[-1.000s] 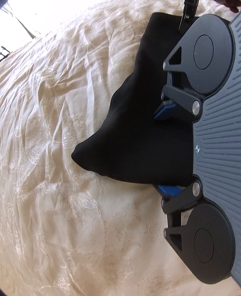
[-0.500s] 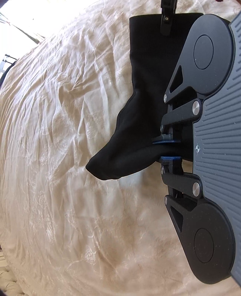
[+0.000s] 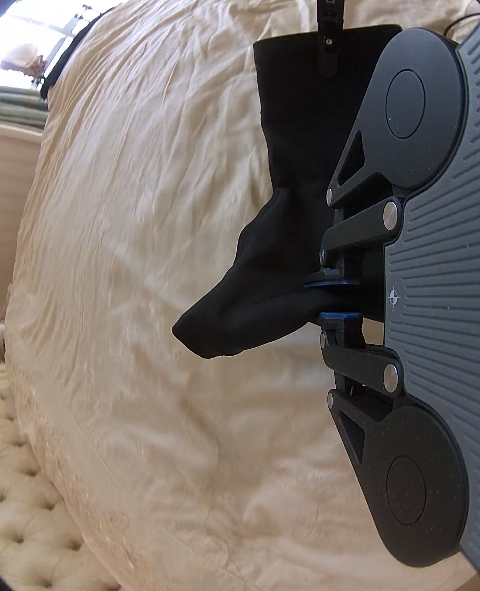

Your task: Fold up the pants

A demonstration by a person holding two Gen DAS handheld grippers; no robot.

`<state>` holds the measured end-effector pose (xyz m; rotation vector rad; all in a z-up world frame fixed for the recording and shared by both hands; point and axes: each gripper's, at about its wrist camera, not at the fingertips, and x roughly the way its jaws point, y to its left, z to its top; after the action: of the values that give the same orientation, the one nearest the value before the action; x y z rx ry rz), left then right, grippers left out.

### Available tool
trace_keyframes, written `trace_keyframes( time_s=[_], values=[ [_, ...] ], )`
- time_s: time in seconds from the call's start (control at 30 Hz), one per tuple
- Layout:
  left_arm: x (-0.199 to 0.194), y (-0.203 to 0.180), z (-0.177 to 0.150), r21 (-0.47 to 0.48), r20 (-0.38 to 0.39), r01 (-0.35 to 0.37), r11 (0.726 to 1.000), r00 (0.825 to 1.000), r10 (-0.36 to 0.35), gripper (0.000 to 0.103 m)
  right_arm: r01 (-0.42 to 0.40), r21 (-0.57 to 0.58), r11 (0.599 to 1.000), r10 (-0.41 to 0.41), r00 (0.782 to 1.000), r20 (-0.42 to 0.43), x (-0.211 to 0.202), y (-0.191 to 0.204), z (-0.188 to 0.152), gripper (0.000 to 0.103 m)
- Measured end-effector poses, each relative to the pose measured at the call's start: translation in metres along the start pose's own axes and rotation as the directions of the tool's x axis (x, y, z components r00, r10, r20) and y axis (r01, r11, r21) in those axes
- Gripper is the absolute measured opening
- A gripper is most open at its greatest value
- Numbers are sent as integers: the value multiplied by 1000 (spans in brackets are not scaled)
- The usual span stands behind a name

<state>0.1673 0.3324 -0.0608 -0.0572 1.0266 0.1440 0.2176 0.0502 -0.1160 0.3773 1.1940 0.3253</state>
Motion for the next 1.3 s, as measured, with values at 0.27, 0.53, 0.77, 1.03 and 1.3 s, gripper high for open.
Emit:
trace_keyframes(
  time_s=[0.27, 0.53, 0.77, 1.03, 1.3],
  values=[
    [31, 94, 1, -117, -78, -38, 992, 997, 29, 20, 6, -127, 992, -12, 999, -49, 70, 96, 24, 27],
    [50, 113, -16, -189, -132, -30, 981, 991, 5, 33, 138, -138, 981, -148, 987, -69, 88, 95, 25, 46],
    [17, 122, -23, -236, -83, -100, 967, 993, 82, 33, 228, -62, 972, -225, 973, 53, 45, 86, 21, 46],
    [-46, 95, -36, -209, 16, -85, 974, 996, 90, 36, 199, -195, 960, -175, 976, 130, -15, 104, -7, 47],
    [-86, 46, -65, -165, 22, -64, 984, 997, 69, 39, 313, -204, 927, -325, 945, -26, 33, 72, -24, 47]
  ],
)
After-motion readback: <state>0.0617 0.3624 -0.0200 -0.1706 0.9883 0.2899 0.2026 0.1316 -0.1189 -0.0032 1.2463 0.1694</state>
